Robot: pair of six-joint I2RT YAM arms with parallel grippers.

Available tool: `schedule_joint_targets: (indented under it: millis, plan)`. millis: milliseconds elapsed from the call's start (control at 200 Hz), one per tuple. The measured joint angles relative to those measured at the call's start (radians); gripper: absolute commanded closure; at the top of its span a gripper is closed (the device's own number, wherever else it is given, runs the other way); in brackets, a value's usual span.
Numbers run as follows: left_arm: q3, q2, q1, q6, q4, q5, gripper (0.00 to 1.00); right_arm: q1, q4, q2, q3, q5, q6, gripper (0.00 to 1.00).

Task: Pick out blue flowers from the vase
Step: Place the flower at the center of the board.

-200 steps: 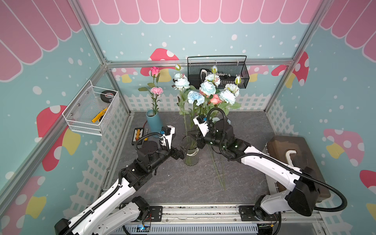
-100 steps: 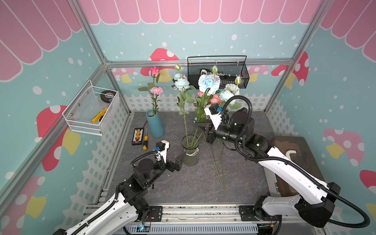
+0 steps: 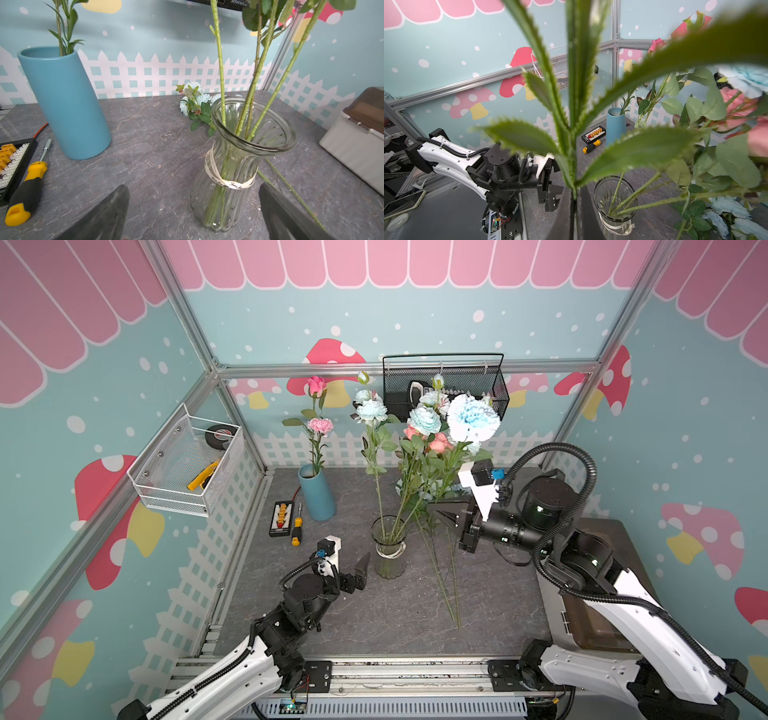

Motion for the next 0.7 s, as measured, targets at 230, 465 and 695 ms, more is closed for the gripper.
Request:
schedule_joint_targets:
  millis: [230, 465, 695]
  plan:
    - [-0.014, 0.017, 0.000, 0.000, 0.058, -0.021, 0.03, -0.006, -0.078, -0.134, -0.113, 0.084, 0.000, 1.00]
    - [-0.021, 0.060, 0.001, 0.000, 0.080, -0.024, 0.03, -0.024, -0.181, -0.227, -0.222, 0.277, 0.003, 1.00]
    - [-0.021, 0.064, 0.001, 0.000, 0.093, -0.024, 0.03, -0.105, -0.240, -0.263, -0.273, 0.438, 0.021, 1.00]
